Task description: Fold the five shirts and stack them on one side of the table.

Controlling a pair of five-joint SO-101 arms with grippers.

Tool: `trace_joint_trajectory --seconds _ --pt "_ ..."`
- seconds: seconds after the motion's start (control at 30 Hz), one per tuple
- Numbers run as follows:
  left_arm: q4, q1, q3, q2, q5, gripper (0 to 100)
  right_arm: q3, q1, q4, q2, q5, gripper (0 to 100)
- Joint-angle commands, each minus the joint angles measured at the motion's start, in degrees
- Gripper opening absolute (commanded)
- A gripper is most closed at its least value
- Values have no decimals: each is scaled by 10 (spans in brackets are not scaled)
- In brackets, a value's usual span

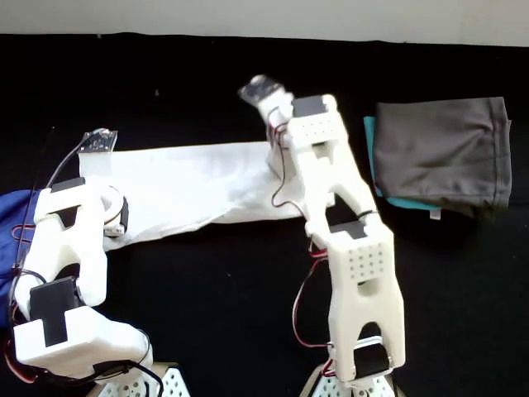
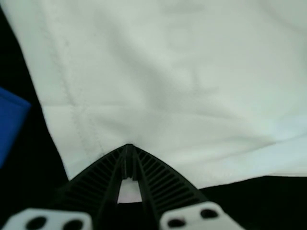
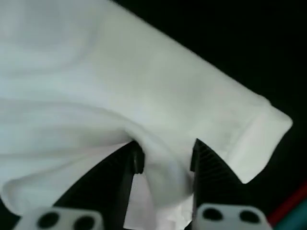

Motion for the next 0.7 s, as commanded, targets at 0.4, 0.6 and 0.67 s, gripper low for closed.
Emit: trace_joint_trajectory --seconds 0.4,0.6,0.67 --pt "-16 -1 2 0 3 10 -372 31 175 58 -114 139" --pt "-13 -1 0 -9 4 12 -240 -5 175 -75 -114 28" --pt "-6 -3 -5 -33 4 13 -158 -7 175 -139 -114 28"
